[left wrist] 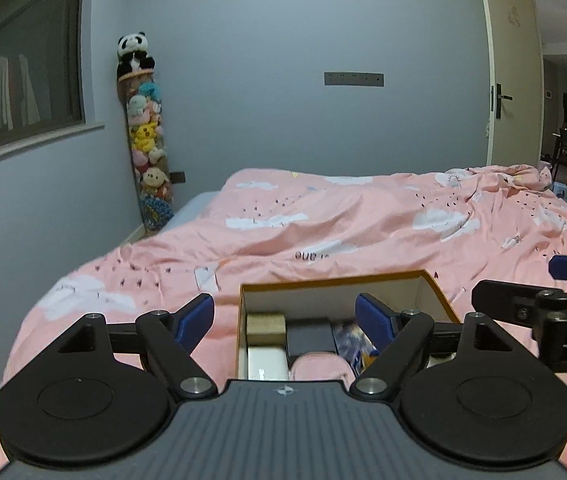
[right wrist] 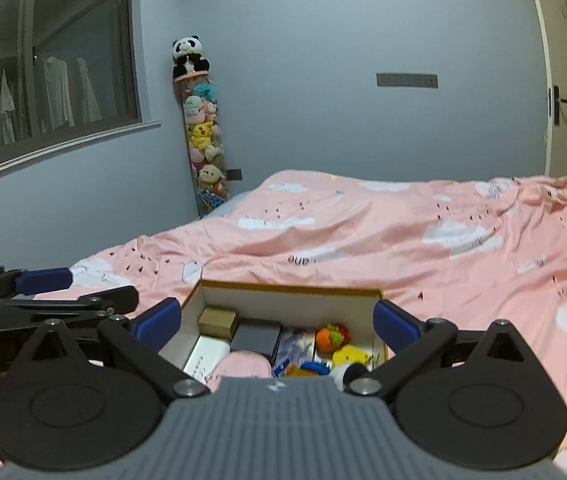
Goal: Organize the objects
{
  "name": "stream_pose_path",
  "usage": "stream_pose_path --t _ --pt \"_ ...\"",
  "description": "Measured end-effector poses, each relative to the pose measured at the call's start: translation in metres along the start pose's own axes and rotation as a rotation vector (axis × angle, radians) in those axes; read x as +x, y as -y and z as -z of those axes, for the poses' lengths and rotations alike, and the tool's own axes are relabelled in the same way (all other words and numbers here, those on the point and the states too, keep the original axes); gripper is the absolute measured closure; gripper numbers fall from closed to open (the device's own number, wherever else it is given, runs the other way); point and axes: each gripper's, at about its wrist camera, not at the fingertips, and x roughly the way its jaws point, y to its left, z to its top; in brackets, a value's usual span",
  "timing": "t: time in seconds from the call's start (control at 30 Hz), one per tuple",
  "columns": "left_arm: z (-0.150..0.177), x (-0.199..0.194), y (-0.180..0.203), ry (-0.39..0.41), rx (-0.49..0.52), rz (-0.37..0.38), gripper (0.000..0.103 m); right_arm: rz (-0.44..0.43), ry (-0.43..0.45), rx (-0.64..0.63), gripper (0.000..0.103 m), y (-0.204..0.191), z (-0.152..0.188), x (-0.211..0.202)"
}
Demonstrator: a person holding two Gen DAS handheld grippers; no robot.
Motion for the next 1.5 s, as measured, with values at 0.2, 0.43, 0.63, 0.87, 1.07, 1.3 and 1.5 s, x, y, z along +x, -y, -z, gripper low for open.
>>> stream_pose_path --t 0.2,0.43,0.63,0.87,1.07,1.3,1.5 --pt "0.023 0.005 -0.006 -0.085 -0.036 0.024 0.009 0.004 -0.074 0.021 0.001 -0.004 0.021 0.011" --pt "0.057 0.018 -0.003 -0.148 -0.033 -0.001 0.009 0.049 -0.145 0.026 0.001 -0.004 0.058 0.025" --pt "0.076 0.030 0.000 -0.207 -0.027 0.007 0.009 0.071 -0.196 0.037 0.001 0.005 0.079 0.040" --pt "0.084 0.038 0.004 -0.261 -0.040 0.025 0.009 0.067 -0.230 0.041 0.001 0.008 0.087 0.050" --pt "0.085 0.037 0.004 -0.272 -0.038 0.026 0.009 0.066 -0.242 0.039 0.001 0.006 0.090 0.052" --pt "0.083 0.036 0.004 -0.267 -0.034 0.023 0.009 0.068 -0.235 0.027 0.001 0.004 0.090 0.051" --pt "0.083 0.036 0.003 -0.271 -0.033 0.022 0.009 0.069 -0.245 0.026 0.001 0.004 0.090 0.052"
